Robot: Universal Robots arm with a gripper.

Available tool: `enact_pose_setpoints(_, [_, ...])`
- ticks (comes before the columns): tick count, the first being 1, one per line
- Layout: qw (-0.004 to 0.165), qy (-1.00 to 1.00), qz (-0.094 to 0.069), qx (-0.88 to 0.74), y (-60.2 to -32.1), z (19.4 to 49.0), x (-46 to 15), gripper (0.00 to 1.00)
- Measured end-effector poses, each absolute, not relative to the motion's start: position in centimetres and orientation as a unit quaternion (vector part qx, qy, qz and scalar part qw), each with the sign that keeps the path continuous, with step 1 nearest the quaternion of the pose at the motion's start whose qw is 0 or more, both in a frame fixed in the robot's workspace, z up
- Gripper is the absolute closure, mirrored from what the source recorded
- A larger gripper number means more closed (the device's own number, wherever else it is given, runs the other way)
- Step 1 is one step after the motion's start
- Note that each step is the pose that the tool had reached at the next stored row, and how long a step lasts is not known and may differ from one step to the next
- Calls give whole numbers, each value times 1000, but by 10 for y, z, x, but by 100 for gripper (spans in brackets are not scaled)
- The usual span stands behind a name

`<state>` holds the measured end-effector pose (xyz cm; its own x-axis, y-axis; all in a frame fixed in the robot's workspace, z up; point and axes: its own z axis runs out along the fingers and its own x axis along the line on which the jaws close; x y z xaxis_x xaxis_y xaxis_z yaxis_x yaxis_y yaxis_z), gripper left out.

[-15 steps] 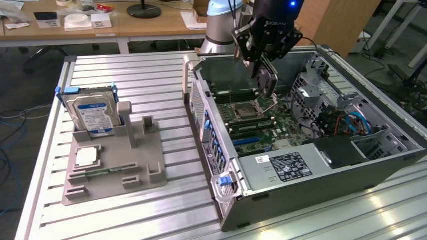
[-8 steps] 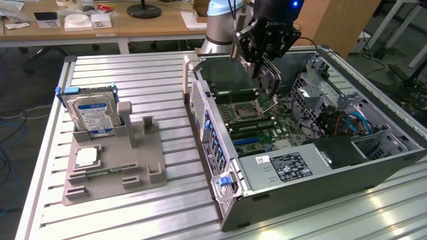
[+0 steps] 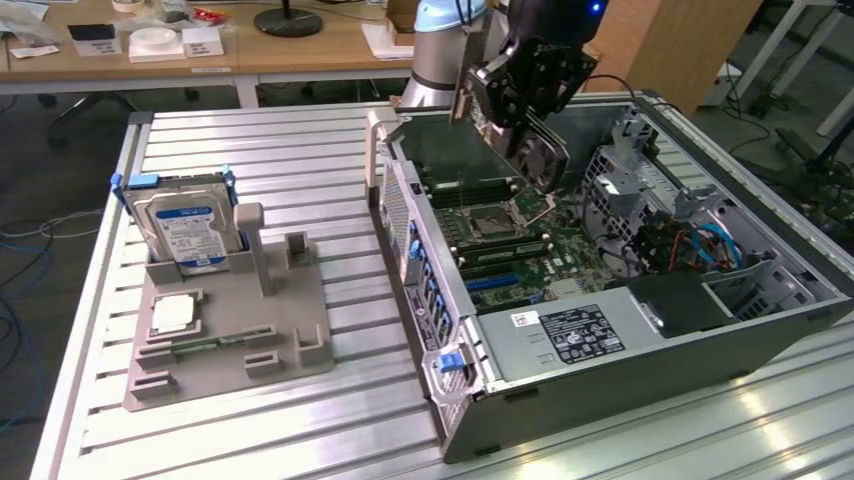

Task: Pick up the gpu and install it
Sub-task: 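Insert the gpu into the slot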

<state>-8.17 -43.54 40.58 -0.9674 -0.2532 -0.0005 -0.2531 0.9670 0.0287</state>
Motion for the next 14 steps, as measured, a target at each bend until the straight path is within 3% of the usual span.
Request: enact_pose_setpoints(14, [2,-977,-15,214,-435,404,-81,72])
